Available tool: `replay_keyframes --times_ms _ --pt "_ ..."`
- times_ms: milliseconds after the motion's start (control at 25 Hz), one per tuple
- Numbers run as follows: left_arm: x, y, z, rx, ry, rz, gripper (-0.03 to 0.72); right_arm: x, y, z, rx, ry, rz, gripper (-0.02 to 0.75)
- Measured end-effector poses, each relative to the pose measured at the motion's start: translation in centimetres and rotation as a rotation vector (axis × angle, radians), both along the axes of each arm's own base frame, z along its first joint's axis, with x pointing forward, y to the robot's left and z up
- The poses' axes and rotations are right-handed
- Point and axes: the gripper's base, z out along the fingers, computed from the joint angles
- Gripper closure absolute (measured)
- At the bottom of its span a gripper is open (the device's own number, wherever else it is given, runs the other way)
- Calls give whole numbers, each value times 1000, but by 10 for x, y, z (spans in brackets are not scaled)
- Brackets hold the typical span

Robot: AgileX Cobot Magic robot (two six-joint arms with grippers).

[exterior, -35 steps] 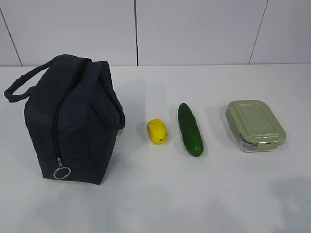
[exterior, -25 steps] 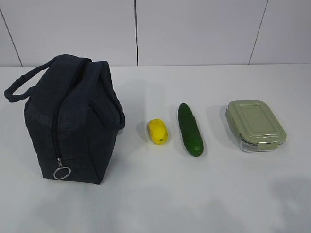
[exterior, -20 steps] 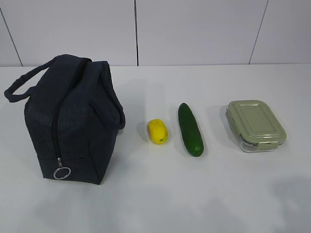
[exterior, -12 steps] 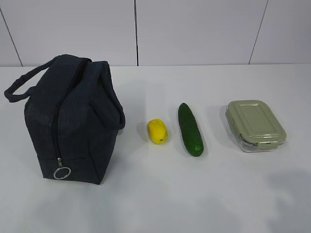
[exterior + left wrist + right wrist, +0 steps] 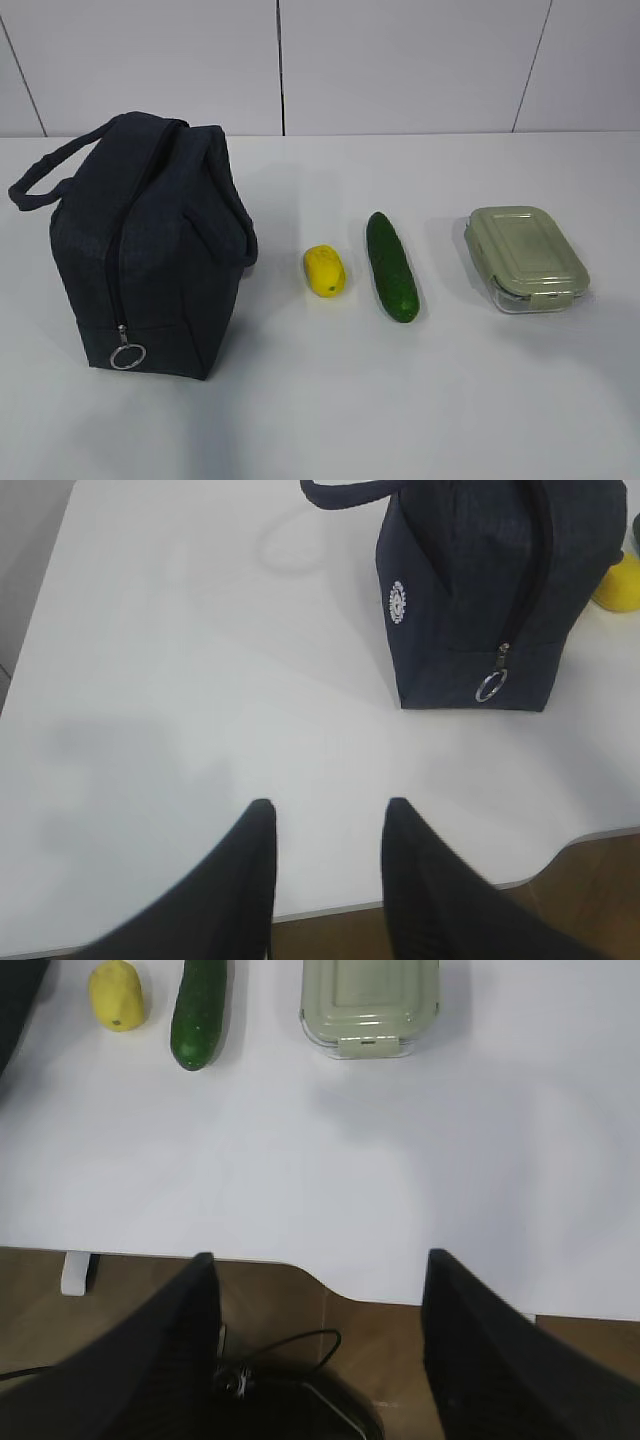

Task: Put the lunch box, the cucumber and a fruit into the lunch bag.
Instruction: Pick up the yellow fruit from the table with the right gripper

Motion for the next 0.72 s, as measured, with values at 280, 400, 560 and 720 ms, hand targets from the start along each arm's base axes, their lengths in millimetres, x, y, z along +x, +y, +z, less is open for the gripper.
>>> replay_keyframes --times_ms 280,400,560,720 --pt "0 0 0 0 0 0 450 95 4 -8 25 232 61 264" --pt "0 0 0 0 0 0 450 130 8 -14 47 255 115 264" --pt "0 0 0 0 0 0 450 167 8 -29 65 310 147 264" --pt "0 0 0 0 0 0 450 192 0 -45 185 346 176 263"
